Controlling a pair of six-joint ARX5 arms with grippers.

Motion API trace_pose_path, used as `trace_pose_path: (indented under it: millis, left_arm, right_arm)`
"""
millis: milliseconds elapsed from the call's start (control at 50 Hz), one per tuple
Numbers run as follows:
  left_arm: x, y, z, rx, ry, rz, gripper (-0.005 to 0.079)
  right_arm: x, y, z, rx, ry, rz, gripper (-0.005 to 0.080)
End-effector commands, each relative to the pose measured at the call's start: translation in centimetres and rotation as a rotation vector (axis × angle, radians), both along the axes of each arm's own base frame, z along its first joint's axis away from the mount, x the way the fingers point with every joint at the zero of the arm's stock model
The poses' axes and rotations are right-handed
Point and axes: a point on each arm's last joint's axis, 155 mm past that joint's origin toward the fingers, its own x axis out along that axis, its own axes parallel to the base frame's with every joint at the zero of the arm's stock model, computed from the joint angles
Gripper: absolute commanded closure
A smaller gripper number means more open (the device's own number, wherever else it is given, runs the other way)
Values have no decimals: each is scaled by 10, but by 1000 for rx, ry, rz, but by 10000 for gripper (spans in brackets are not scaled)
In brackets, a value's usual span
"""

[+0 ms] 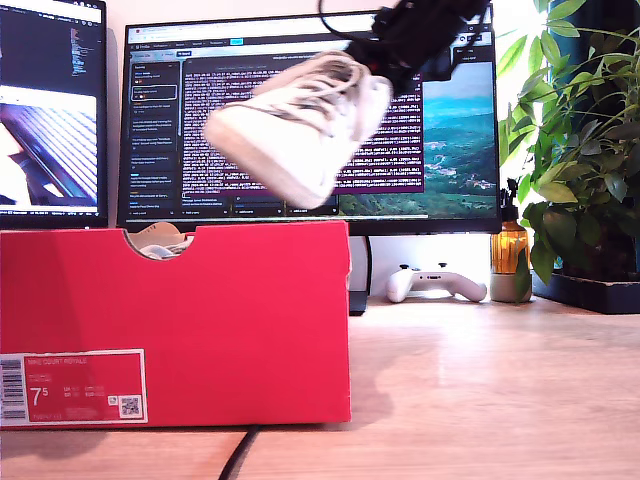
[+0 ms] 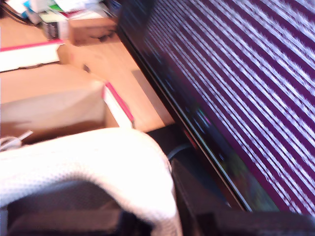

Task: Pack the white shoes by picking the first shoe and placing it inside the red shoebox, left side, then picking and rotating the second shoe and placing it in the shoebox

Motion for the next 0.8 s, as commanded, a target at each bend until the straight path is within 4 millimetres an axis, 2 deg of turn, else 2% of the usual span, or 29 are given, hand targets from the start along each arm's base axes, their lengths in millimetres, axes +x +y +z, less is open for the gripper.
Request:
trace_pose_path:
  millis: [0, 260, 540, 780]
  left_arm:
    - [4, -4, 7, -14, -15, -3, 761]
    - [4, -4, 7, -15, -16, -3, 761]
    - [4, -4, 7, -15, -16, -3, 761]
    - [4, -4, 7, -14, -15, -3, 761]
  right_arm:
    - [3, 14, 5, -5, -42, 36, 765]
    - [5, 29, -22, -31, -13, 65, 765]
    - [13, 33, -35, -49, -29, 75, 765]
    - [18, 34, -63, -101, -2, 76, 765]
